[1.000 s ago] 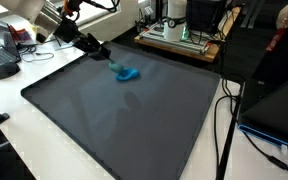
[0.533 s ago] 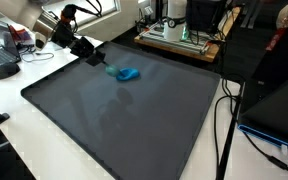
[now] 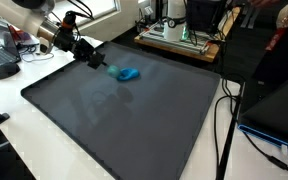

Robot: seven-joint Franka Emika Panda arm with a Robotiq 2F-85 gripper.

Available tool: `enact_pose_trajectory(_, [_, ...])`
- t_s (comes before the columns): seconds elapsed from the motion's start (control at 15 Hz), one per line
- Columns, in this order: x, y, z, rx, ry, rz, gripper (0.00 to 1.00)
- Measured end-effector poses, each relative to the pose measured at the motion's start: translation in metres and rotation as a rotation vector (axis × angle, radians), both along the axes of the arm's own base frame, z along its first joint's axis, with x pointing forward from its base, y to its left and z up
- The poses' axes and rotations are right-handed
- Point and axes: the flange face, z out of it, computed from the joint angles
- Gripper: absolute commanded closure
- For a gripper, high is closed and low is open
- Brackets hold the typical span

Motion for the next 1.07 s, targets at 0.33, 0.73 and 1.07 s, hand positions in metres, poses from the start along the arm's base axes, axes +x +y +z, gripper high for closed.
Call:
enact_pose_trajectory(0.33, [-0.003, -0.01, -0.015, 0.068, -0.008, -0.005, 0.78])
enact_pose_trajectory(0.73, [0.005, -0.008, 0.027, 0.007, -0.125, -0.015, 0.78])
enact_pose_trajectory(1.07, [-0.005, 0.007, 0.074, -0.082, -0.227, -0.047, 0.78])
